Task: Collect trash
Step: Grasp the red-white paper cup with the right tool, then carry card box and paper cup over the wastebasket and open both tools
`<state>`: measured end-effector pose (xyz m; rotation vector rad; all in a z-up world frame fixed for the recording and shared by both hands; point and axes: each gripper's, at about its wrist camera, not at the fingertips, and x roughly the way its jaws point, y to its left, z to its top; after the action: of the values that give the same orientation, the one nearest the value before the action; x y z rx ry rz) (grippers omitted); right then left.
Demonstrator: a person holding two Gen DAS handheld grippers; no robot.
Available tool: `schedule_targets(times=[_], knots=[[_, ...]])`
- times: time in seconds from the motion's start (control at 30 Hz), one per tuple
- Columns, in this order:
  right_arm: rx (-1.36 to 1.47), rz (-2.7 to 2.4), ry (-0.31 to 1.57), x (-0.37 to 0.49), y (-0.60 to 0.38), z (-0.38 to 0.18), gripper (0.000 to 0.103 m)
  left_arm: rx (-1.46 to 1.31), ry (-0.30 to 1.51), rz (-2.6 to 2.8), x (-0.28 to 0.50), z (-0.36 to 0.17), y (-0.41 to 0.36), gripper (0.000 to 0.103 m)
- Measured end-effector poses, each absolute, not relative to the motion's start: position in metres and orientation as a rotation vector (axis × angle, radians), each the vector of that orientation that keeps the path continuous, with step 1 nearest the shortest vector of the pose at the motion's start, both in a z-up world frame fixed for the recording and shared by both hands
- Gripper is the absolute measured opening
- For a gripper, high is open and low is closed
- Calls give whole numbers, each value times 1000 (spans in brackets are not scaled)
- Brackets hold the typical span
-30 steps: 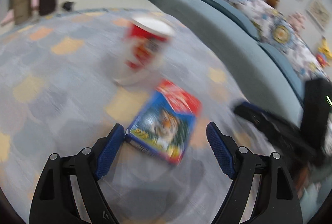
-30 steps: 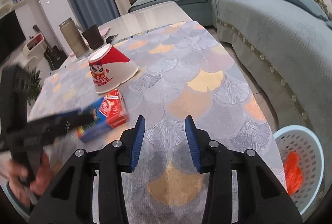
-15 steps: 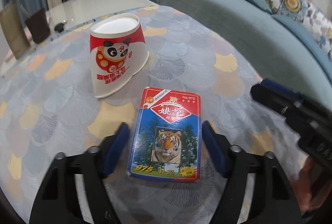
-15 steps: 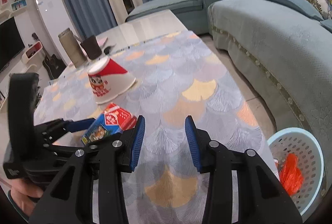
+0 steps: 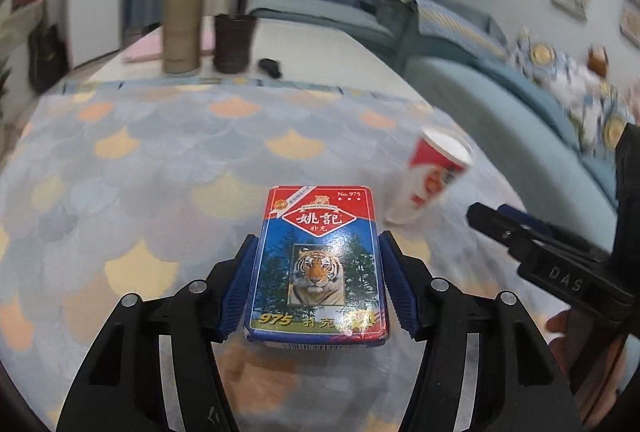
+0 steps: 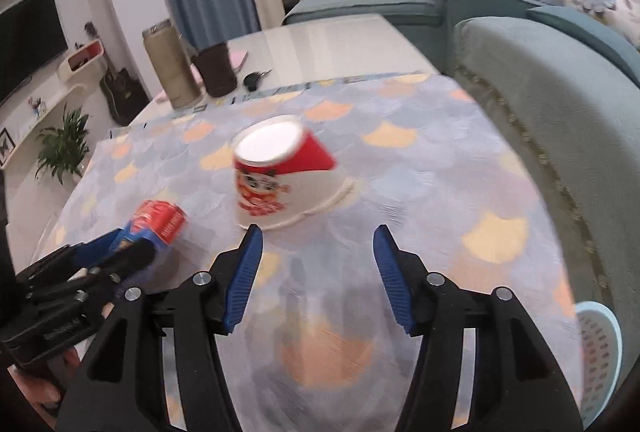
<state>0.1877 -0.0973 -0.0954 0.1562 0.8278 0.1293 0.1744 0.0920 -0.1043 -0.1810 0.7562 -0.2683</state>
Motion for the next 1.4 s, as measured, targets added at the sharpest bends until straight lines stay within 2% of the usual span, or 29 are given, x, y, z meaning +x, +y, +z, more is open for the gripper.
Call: schedule_targets(times=[0.07,0.13,0.6,0.63,0.7,0.73,0.77,0.8,0.87,1.13,1.4], knots=[[146,133,816,194,-85,-96,72,-211,759,-265,176,-109,98,58],[137,112,810,201,-74,-97,77,-216,728,-271,172,-106,99,58],[199,41,842,256,-52,-115,77,-251,725,-260,170,-106,104,58],[195,33,843,256,-52,-116,76,-250,725,-260,170,-106,104,58],[199,24,837,254,-53,-116,66,-241,719,-260,167,-105,103,58],[202,22,842,255,-54,-116,53,-237,716,-261,167,-105,102,58],[211,25,851,254,-56,-118,45,-235,714,-261,166,-104,101,58],[225,35,857,253,-59,-118,44,-232,711,-261,166,-104,101,58],[224,37,848,247,-62,-116,35,-223,692,-265,162,-102,99,58],[212,56,763,184,-99,-66,34,-247,620,-397,136,-71,73,58],[271,-35,664,101,-179,-2,34,-219,583,-566,96,-6,-3,58]])
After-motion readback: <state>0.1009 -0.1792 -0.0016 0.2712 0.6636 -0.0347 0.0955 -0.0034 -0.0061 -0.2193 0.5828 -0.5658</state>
